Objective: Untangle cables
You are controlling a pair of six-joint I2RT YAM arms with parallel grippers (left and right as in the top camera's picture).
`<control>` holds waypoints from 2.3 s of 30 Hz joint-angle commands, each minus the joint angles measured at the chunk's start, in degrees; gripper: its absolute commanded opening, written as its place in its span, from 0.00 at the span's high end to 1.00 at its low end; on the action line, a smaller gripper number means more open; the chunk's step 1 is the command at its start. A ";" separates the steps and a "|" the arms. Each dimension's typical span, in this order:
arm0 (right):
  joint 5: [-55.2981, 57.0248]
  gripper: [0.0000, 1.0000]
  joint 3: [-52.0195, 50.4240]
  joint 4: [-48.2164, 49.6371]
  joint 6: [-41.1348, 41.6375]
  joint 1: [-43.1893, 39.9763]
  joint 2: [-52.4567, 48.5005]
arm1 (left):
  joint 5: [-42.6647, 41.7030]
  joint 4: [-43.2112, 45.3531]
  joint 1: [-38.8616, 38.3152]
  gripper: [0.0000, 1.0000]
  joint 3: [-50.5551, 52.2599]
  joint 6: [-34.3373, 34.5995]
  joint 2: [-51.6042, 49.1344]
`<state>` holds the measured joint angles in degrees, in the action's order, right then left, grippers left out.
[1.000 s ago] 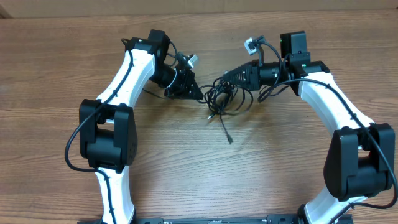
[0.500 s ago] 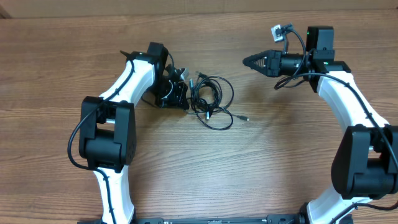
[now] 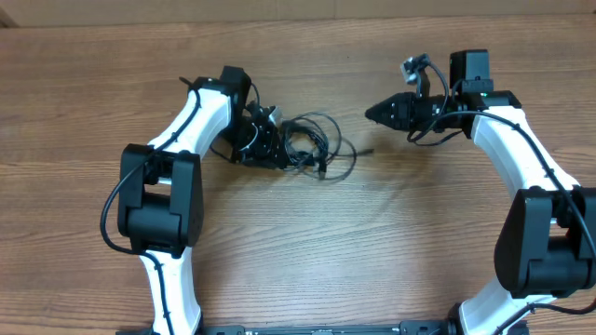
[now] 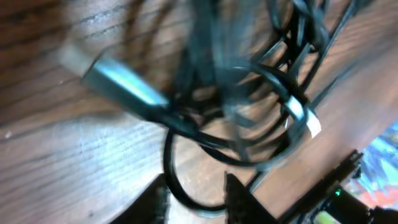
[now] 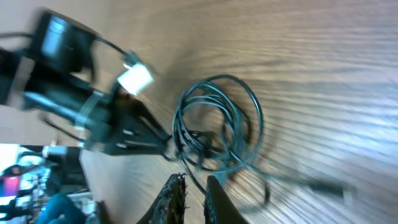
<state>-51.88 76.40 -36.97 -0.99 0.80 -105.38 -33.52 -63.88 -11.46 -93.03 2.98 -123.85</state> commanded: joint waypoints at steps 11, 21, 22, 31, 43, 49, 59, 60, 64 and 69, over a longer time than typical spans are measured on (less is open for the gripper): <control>12.48 0.82 0.68 -6.56 -2.25 5.60 0.68 | 18.64 0.46 -3.56 0.58 -6.34 8.20 1.33; 17.73 0.86 0.68 -7.30 9.46 13.07 0.48 | 22.29 8.85 -7.80 0.60 -3.93 12.52 1.33; 19.32 0.87 0.68 -7.30 12.22 14.01 0.35 | 22.45 9.25 -8.04 0.62 -3.34 12.76 1.33; 27.80 0.88 0.68 -7.32 22.10 19.96 -2.14 | 19.80 8.92 -8.17 0.96 1.22 18.32 1.33; 27.41 0.72 0.68 -9.38 21.88 20.24 -2.43 | 5.55 12.98 -9.33 0.96 3.82 20.17 1.33; 24.20 0.73 0.68 -11.28 25.24 20.26 -2.43 | 5.57 13.14 -9.01 0.95 0.44 13.70 1.40; 23.74 0.73 0.68 -11.17 35.21 20.26 -2.43 | 11.82 13.79 -8.96 0.90 -1.92 9.92 1.40; 25.75 0.74 0.68 -11.21 36.33 20.26 -2.45 | 13.68 13.81 -8.98 0.88 -1.92 9.18 1.40; 27.02 0.77 0.68 -11.17 37.07 20.26 -2.45 | 16.04 15.10 -8.96 0.69 -1.95 8.13 1.40; 32.63 0.79 0.66 -11.80 40.50 20.26 -2.45 | 15.50 18.23 -9.16 0.55 -2.43 8.66 1.38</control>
<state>-24.56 76.40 -48.45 36.01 21.06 -107.68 -19.18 -47.16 -20.27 -93.84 12.75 -123.24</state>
